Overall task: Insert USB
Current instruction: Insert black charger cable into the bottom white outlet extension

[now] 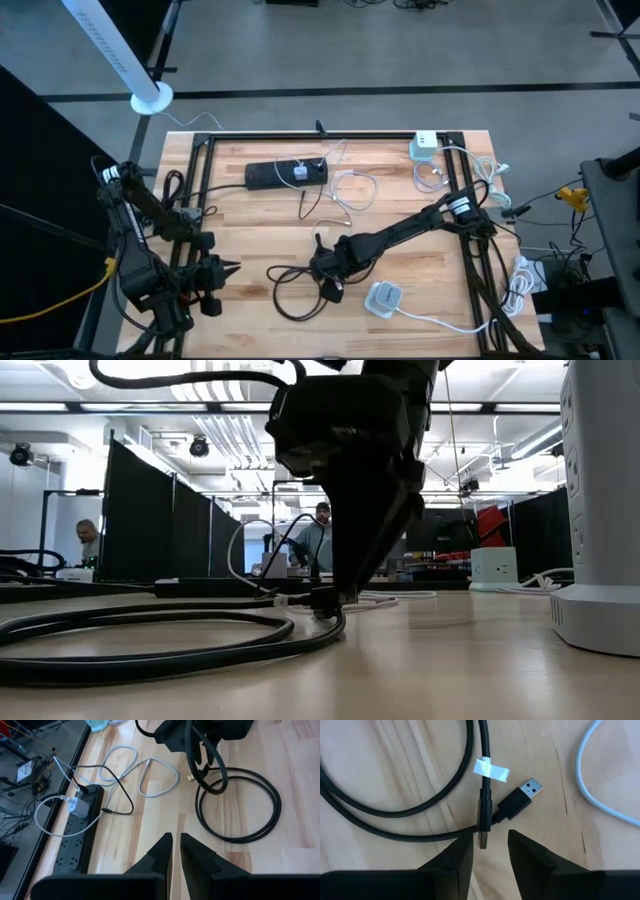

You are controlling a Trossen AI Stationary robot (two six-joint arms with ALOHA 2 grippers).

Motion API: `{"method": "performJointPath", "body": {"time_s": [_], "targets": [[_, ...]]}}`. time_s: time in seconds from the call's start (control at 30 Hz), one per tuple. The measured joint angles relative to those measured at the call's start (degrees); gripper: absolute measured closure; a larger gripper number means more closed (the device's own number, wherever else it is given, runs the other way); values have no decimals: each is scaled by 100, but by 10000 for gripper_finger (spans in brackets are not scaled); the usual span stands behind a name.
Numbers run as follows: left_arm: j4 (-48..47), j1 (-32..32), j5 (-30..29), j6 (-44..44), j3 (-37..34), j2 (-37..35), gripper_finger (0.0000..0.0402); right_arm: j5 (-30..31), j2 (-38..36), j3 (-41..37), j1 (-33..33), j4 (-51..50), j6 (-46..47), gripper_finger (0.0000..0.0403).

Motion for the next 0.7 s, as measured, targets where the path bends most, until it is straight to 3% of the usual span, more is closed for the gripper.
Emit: {"method": "performJointPath", "body": {"time_s": [0.2, 0.5, 0.7], "targets": [[2, 0, 0, -17, 0, 0, 377, -76, 79, 0, 4, -4, -2, 320], [50, 0, 2, -20, 0, 0, 377, -171, 256, 2, 4, 70, -2, 310], [48, 0, 0, 7, 0, -2, 377, -174, 254, 1, 4, 96, -76, 385]]}}
